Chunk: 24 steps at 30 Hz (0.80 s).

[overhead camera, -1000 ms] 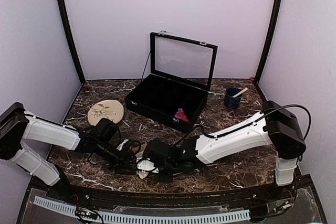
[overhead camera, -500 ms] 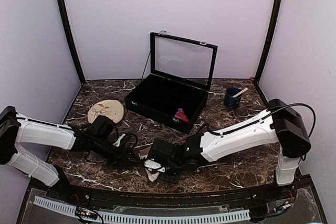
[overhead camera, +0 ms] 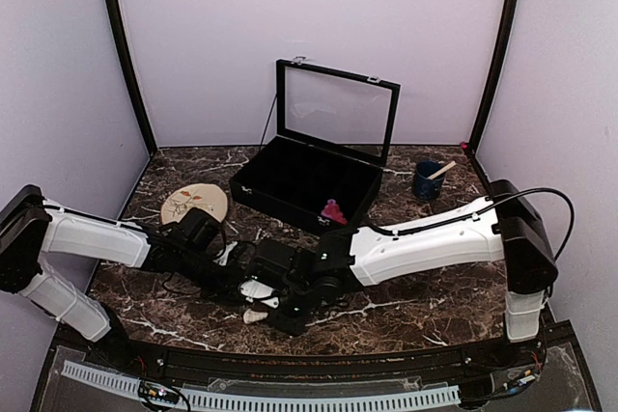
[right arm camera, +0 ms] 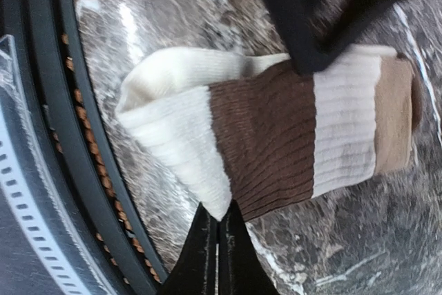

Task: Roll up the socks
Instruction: Roll the sock at the center of the board.

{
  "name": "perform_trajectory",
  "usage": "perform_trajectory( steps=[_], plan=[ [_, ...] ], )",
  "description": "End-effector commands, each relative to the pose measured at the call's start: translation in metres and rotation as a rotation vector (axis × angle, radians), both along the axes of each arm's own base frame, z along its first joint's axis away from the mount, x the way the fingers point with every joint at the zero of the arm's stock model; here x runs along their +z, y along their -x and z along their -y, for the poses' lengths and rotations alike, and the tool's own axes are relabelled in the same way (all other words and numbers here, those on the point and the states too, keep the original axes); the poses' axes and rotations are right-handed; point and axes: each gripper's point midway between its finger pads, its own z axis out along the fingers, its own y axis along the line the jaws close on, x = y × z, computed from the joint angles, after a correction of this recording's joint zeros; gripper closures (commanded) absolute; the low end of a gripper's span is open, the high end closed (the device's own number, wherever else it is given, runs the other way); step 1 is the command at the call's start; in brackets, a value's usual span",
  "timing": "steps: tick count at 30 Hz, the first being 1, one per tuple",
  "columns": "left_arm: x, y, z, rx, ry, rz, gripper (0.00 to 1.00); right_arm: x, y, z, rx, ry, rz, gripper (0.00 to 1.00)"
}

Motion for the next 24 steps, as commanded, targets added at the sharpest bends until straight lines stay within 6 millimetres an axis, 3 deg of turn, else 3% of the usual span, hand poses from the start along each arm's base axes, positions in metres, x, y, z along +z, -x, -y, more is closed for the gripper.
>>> perform_trajectory(
  steps=[1, 10, 24],
  plan=[
    [0.010, -0.001, -0.015, 0.030, -0.022, 0.083, 0.72, -0.008, 0.007, -0.005, 0.045, 0.047, -0.120, 1.00],
    [0.023, 0.004, -0.043, 0.186, 0.013, 0.167, 0.69, -0.021, -0.003, -0.009, 0.076, 0.064, -0.262, 1.00],
    [0.054, 0.011, -0.060, 0.238, 0.067, 0.331, 0.69, -0.009, -0.014, -0.026, 0.093, 0.011, -0.459, 1.00]
  ],
)
